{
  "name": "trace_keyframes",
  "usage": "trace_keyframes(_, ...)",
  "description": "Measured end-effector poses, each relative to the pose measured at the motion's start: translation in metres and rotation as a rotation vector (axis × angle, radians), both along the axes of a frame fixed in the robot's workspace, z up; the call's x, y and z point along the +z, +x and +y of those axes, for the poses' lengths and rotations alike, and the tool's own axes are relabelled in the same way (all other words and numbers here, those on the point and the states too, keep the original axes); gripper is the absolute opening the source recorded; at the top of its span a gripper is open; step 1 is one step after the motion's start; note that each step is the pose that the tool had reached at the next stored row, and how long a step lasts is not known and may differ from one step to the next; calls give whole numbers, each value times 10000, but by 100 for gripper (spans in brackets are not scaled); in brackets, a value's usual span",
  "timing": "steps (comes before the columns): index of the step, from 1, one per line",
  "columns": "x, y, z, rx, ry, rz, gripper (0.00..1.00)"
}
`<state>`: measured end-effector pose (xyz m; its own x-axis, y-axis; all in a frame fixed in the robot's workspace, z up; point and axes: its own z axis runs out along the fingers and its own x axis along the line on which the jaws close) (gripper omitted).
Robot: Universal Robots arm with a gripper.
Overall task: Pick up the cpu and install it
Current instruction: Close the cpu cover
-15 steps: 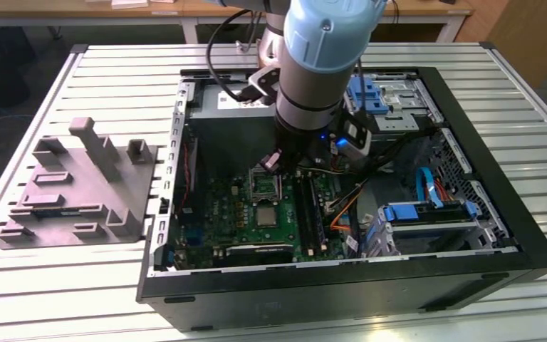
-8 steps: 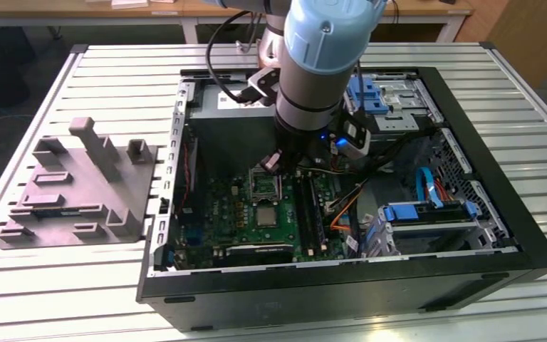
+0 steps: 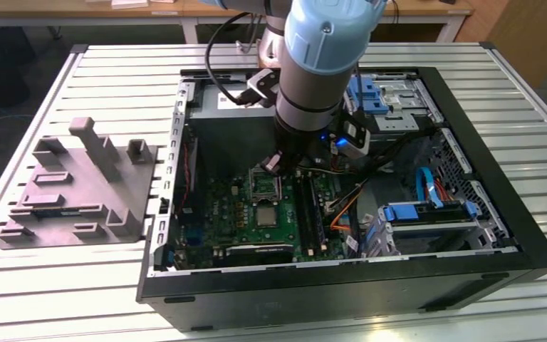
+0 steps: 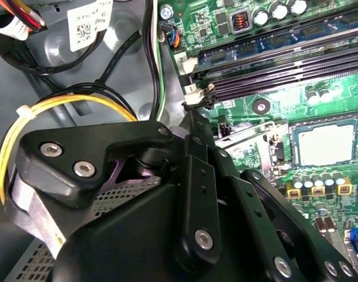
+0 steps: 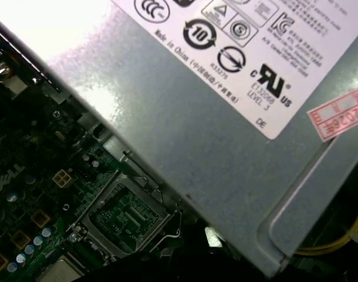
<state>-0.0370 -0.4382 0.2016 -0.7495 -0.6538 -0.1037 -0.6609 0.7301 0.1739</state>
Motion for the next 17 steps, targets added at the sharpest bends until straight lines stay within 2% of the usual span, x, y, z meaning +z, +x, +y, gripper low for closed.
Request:
trace_keyframes(4,1,0,0,5,-269,0,11)
trace_keyframes(6,5,0,0,7,-332,1,11)
trace_keyframes(17,49,-2,8,75,-350,-1,11)
